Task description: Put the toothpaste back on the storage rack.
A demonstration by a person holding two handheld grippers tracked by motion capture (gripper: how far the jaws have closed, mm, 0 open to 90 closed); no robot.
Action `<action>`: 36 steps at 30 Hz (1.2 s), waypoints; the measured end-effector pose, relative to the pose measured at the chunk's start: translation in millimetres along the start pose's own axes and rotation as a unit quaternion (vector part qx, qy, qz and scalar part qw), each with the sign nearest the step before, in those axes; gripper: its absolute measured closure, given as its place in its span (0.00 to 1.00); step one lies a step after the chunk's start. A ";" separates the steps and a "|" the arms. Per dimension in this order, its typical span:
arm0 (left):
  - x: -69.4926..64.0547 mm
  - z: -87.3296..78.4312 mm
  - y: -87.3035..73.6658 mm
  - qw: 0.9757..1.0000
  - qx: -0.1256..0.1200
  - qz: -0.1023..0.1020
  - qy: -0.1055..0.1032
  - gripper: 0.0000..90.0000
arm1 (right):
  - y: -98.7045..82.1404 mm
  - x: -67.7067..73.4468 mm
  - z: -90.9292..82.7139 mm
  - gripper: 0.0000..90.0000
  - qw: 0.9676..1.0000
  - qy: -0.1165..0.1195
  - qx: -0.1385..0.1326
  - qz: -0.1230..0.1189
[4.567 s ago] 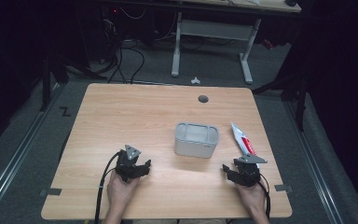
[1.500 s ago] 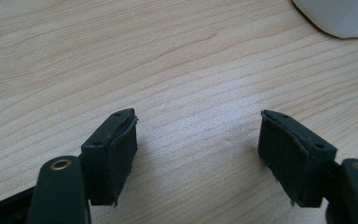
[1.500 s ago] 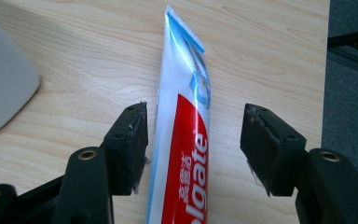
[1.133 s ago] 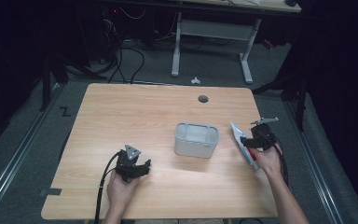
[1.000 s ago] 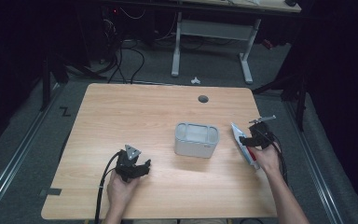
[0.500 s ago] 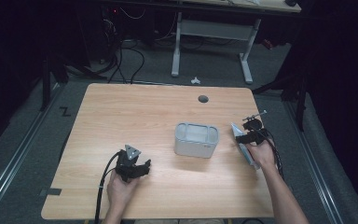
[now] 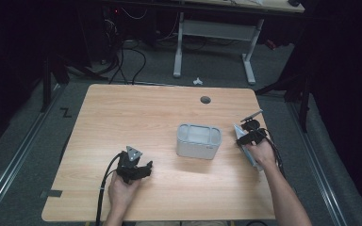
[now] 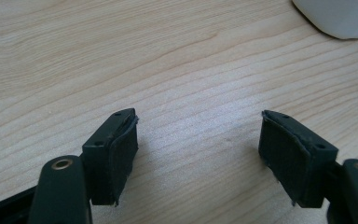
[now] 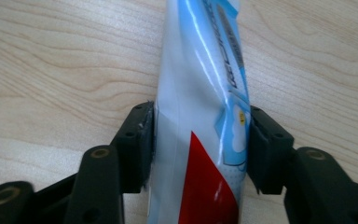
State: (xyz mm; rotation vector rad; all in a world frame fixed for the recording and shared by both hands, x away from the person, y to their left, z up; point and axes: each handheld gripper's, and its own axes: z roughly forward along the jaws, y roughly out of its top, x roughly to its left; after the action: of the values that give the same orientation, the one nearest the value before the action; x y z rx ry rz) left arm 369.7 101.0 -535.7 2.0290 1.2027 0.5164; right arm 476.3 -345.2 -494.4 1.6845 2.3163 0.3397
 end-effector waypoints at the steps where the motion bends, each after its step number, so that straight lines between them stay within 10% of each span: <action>1: -0.1 0.0 0.0 1.000 0.000 0.000 0.000 0.32 | 0.0 0.2 0.3 0.55 1.000 0.001 -0.001 0.001; 21: -0.2 0.0 0.0 1.000 0.000 0.001 0.001 0.32 | -1.2 1.9 -6.9 0.80 1.000 0.022 0.016 -0.010; 36: -0.3 0.1 0.0 1.000 0.000 0.001 0.001 0.32 | -16.3 9.4 -57.4 0.79 0.994 0.055 -0.087 -0.026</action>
State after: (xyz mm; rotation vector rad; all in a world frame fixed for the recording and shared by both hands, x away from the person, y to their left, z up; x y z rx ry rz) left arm 369.6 100.6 -535.7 2.0310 1.2021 0.5193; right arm 439.5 -343.3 -446.5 1.5555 2.3252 0.6190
